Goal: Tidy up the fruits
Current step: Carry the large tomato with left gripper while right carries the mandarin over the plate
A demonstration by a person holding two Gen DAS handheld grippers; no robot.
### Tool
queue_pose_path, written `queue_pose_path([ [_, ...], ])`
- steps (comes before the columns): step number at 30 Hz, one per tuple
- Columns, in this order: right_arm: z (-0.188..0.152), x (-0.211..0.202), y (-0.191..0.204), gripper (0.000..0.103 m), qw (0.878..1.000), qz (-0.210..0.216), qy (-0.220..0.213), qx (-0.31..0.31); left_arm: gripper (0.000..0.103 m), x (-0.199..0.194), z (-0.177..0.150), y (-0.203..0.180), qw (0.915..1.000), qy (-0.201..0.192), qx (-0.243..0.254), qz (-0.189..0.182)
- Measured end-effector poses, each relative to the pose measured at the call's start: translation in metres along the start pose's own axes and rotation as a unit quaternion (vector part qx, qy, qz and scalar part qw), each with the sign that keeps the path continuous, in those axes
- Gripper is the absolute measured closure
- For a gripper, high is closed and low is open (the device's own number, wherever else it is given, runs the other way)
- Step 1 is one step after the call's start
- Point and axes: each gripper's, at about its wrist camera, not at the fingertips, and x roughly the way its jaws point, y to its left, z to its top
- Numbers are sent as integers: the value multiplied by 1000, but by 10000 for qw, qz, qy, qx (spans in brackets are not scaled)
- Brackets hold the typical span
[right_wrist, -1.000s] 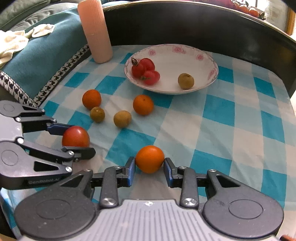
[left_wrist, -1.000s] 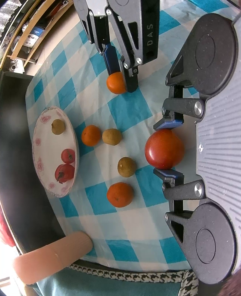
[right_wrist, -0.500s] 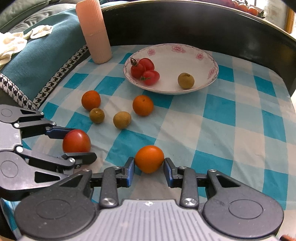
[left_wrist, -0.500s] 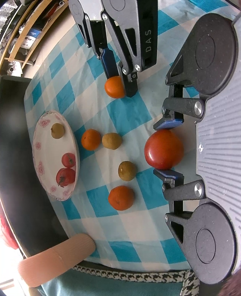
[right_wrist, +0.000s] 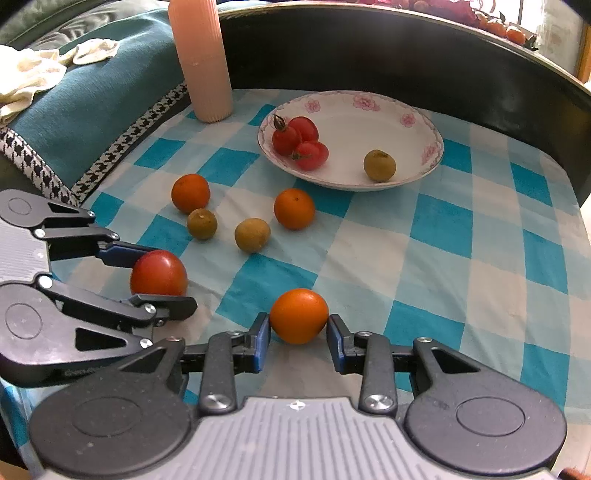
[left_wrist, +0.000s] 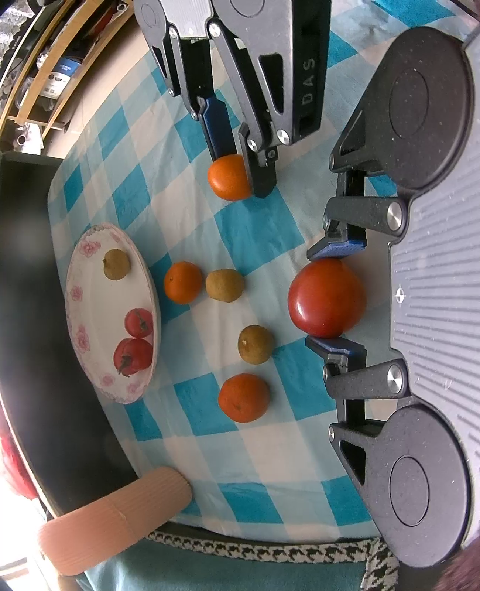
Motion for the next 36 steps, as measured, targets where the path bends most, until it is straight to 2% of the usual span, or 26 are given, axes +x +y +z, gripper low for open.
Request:
queue_pose_path([
  [16,5,-15,-3,55,9997,-1,-222,85,52,-12,19,-3,9993,-352,34,136],
  [24,14,-20,5,55,9991,-40,-413,58,52,-17,17,11,9988,-386,-221,218],
  [36,23,-24,15,55,9982,-56,-605,-12,52,-27,23,14,9979,-551,-273,219],
])
